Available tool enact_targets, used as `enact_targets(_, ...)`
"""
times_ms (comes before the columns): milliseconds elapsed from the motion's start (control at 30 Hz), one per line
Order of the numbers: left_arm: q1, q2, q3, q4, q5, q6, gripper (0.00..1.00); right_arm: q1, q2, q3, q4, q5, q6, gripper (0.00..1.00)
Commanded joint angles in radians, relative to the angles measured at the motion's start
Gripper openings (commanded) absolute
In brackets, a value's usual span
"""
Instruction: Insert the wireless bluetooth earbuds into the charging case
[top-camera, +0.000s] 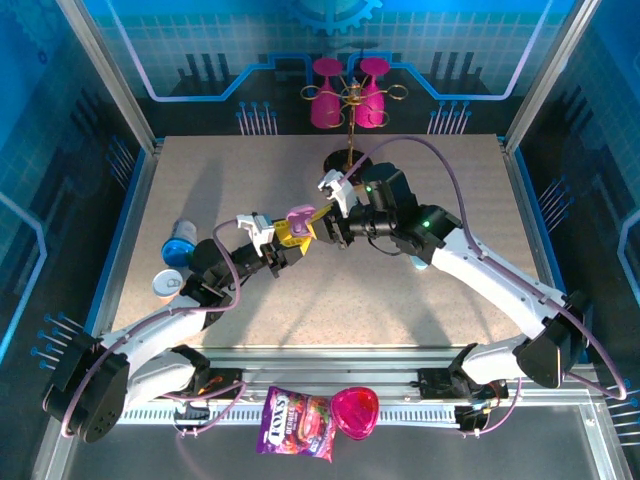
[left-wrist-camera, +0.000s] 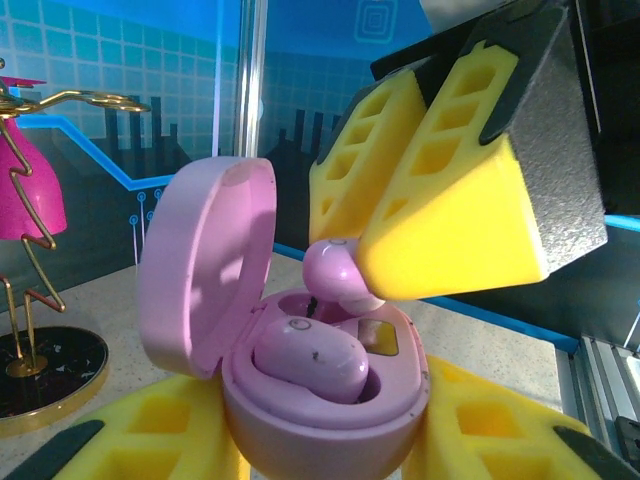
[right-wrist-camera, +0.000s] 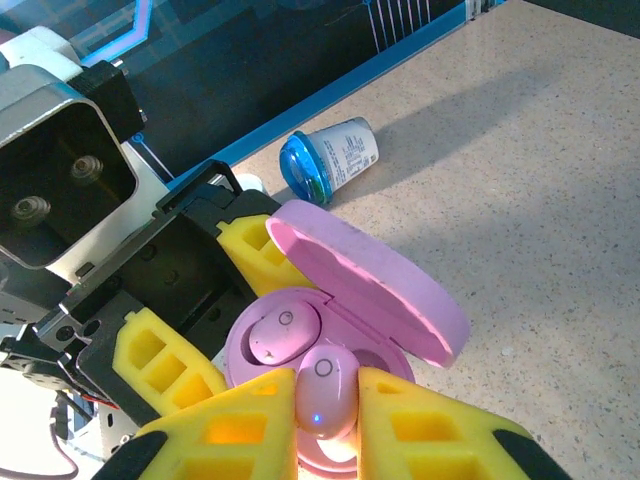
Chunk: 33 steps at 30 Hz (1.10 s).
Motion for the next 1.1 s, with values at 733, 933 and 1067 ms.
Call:
enact_targets(733, -0.005, 0.035, 0.004, 0.104, 0.085, 0.140, 0.28, -0.018, -0.115, -0.055, 0.085, 0.059, 0.057, 0.67)
enact_targets(933, -0.003, 0.003, 0.023, -0.051, 0.160, 0.301, 0.27, -0.054, -0.050, 0.026, 0.025, 0.117, 0.109, 0.80)
enact_targets(1067, -0.005, 0.001, 0.025, -0.052, 0.197, 0.306, 0.27, -0.061, 0.017, 0.100, -0.082, 0.151, 0.106, 0.78)
